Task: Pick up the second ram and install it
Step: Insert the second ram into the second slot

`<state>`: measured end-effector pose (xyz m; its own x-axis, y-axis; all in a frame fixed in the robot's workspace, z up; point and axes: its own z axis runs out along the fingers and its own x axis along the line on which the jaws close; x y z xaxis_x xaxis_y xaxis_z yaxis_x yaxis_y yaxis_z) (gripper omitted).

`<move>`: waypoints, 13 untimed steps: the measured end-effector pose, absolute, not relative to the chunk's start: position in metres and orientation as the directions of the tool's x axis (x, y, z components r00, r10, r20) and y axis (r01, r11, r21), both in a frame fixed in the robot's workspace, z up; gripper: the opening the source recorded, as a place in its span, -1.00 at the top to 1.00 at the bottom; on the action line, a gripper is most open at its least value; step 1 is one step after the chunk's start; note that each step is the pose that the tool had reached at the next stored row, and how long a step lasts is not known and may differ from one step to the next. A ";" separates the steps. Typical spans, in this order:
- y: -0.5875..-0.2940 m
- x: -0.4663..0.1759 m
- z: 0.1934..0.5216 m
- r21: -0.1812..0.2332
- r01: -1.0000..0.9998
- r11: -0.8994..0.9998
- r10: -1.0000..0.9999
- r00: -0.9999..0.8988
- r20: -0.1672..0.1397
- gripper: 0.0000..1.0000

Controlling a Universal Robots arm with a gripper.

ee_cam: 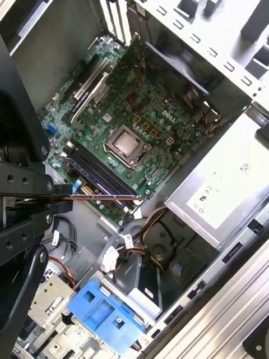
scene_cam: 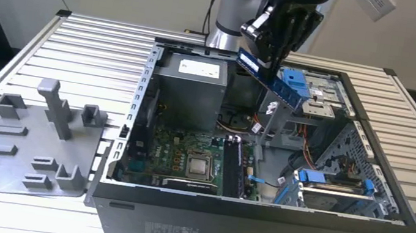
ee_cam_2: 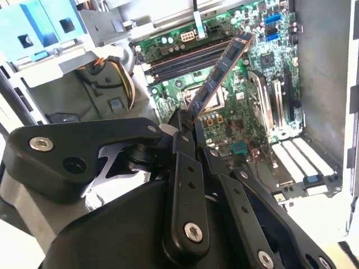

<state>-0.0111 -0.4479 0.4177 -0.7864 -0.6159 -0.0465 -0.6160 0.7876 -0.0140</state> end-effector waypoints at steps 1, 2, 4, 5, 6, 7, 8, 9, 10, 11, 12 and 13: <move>-0.448 -0.011 0.418 -0.014 -0.607 0.795 -0.607 -0.794 -0.046 0.72; -0.448 -0.011 0.418 -0.014 -0.598 0.802 -0.597 -0.801 -0.047 0.72; -0.448 -0.011 0.417 -0.014 -0.579 0.815 -0.579 -0.814 -0.047 0.72; -0.448 -0.011 0.417 -0.014 -0.570 0.821 -0.570 -0.820 -0.047 0.72; -0.448 -0.011 0.417 -0.014 -0.560 0.828 -0.560 -0.827 -0.047 0.72; -0.448 -0.011 0.417 -0.014 -0.551 0.834 -0.551 -0.833 -0.047 0.72; -0.448 -0.011 0.417 -0.014 -0.542 0.841 -0.542 -0.839 -0.047 0.72; -0.448 -0.011 0.417 -0.014 -0.532 0.846 -0.532 -0.845 -0.047 0.72; -0.448 -0.011 0.417 -0.014 -0.523 0.852 -0.523 -0.851 -0.046 0.72; -0.448 -0.011 0.417 -0.014 -0.514 0.857 -0.515 -0.856 -0.047 0.72; -0.448 -0.011 0.417 -0.014 -0.506 0.863 -0.506 -0.861 -0.047 0.72; -0.448 -0.011 0.417 -0.014 -0.498 0.867 -0.498 -0.866 -0.047 0.72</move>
<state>-0.0111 -0.4479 0.4171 -0.8660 -0.4979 -0.0465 -0.4978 0.8672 -0.0140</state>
